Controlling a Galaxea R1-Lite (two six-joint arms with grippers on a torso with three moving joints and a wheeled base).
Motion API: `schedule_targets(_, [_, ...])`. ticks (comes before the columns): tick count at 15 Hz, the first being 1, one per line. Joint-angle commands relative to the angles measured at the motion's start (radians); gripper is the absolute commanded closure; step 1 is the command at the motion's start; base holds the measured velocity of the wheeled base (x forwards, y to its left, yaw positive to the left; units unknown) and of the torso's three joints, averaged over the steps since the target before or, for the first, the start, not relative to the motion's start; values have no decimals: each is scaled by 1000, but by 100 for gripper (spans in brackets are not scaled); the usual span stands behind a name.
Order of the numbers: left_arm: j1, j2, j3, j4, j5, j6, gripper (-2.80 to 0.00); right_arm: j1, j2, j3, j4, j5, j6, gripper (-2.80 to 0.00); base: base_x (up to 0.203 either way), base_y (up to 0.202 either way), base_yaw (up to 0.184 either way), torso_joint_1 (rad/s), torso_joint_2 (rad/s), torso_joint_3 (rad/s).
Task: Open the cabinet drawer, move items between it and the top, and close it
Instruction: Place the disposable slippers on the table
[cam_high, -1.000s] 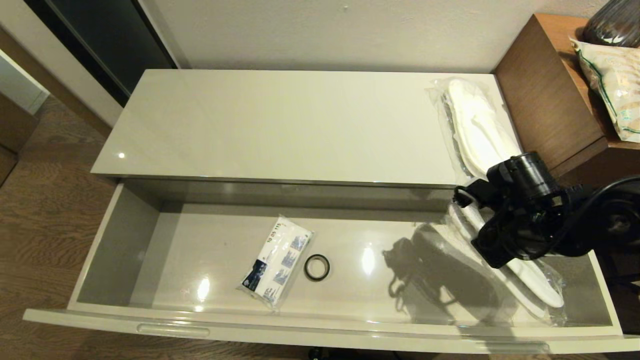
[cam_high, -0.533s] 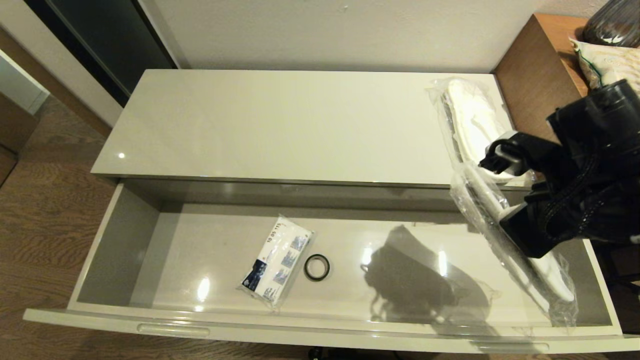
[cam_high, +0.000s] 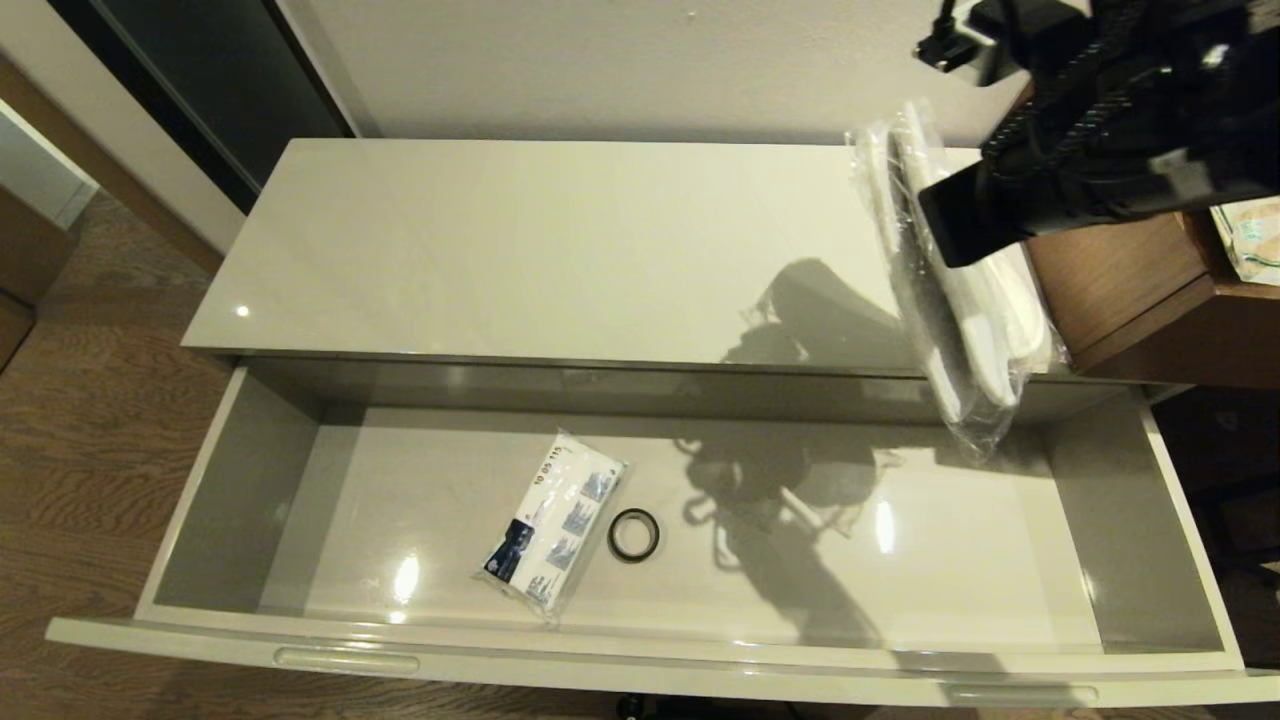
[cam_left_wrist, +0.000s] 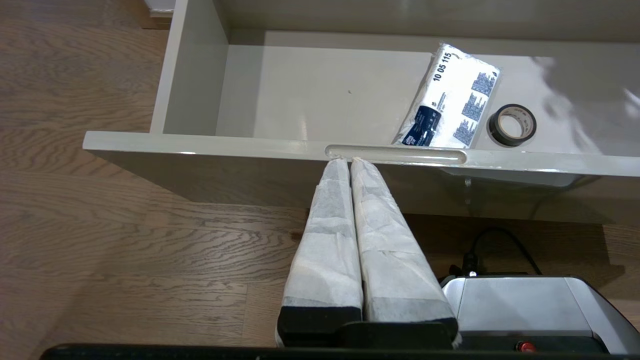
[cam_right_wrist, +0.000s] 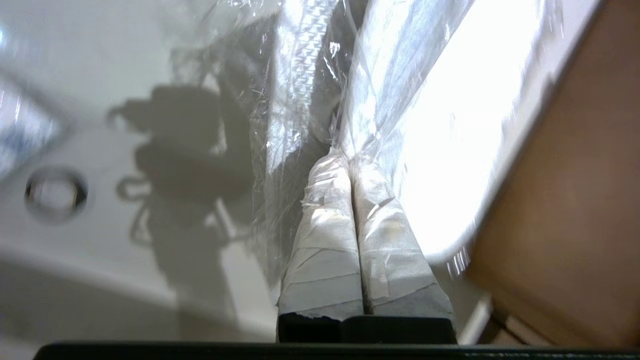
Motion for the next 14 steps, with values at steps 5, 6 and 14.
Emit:
schedule_targets(5, [1, 0, 0, 1, 0, 0, 0, -39, 472, -106, -523, -45, -163, 0, 0, 0, 0, 0, 0, 0])
schedule_targets(6, [0, 0, 0, 0, 0, 0, 0, -43, 508, -107, -588, -49, -201, 0, 0, 0, 0, 0, 0, 0])
schedule_targets(14, [0, 0, 0, 1, 0, 0, 0, -75, 534, -107, -647, -62, -221, -280, 0, 0, 0, 0, 0, 0])
